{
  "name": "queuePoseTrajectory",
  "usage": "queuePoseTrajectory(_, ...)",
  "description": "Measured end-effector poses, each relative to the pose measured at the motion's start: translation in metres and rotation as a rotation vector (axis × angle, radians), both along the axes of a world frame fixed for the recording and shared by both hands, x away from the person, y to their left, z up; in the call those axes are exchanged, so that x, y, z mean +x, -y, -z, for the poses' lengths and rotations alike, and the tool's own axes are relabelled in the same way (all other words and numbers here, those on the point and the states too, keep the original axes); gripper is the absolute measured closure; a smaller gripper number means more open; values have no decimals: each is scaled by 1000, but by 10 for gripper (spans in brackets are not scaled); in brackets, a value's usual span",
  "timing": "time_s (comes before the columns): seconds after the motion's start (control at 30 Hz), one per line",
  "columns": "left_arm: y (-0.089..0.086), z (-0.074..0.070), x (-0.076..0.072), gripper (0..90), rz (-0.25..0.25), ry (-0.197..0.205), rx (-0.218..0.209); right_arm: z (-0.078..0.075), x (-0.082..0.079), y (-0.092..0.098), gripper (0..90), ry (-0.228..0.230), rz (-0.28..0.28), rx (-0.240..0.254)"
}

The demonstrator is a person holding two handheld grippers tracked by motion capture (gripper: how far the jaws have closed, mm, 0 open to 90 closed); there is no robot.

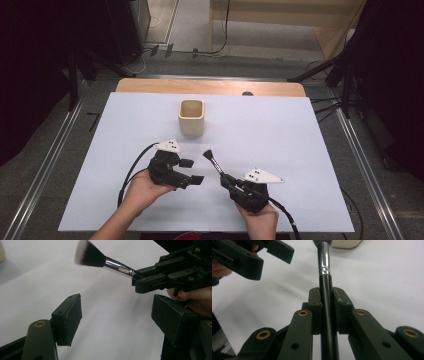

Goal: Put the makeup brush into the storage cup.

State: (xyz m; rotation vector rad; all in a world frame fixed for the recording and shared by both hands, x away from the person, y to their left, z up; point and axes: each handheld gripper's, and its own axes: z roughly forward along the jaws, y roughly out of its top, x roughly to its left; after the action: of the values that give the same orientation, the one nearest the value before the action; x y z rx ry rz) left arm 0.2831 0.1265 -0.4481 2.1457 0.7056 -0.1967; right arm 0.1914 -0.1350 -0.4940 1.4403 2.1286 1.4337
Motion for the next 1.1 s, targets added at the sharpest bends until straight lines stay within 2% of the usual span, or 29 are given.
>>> queuePoseTrajectory(0.1, 0, 1, 0, 254, -29, -12, -23, 4, -1, -2, 795, 27, 31, 26)
queuePoseTrajectory(0.3, 2, 1, -1, 269, -47, -9, -28, 10, -1, -5, 795, 10, 44, 75)
queuePoseTrajectory(0.33, 2, 1, -2, 277, -50, 0, -31, 12, -1, -6, 795, 8, 39, 101)
queuePoseTrajectory(0.37, 3, 0, -3, 277, -57, 7, -36, 12, -1, -6, 795, 8, 39, 101)
queuePoseTrajectory(0.4, 5, 0, -4, 282, -59, 6, -34, 14, -1, -9, 795, 24, 46, 101)
queuePoseTrajectory(0.47, 5, 0, -5, 279, -65, 5, -34, 14, -1, -9, 795, 28, 49, 107)
queuePoseTrajectory(0.5, 6, 0, -5, 279, -68, 2, -37, 16, -1, -9, 795, 21, 61, 135)
queuePoseTrajectory(0.57, 6, 1, -5, 276, -82, -9, -49, 18, 0, -9, 795, 17, 71, 153)
queuePoseTrajectory(0.7, 7, 0, -4, 274, -102, -15, -67, 20, 0, -10, 795, 16, 82, 172)
queuePoseTrajectory(0.87, 8, -1, -4, 273, -125, -10, -82, 19, 0, -13, 795, 34, 95, 192)
queuePoseTrajectory(1.1, 8, -2, -3, 274, -154, -25, -111, 18, -2, -16, 795, 51, 121, 226)
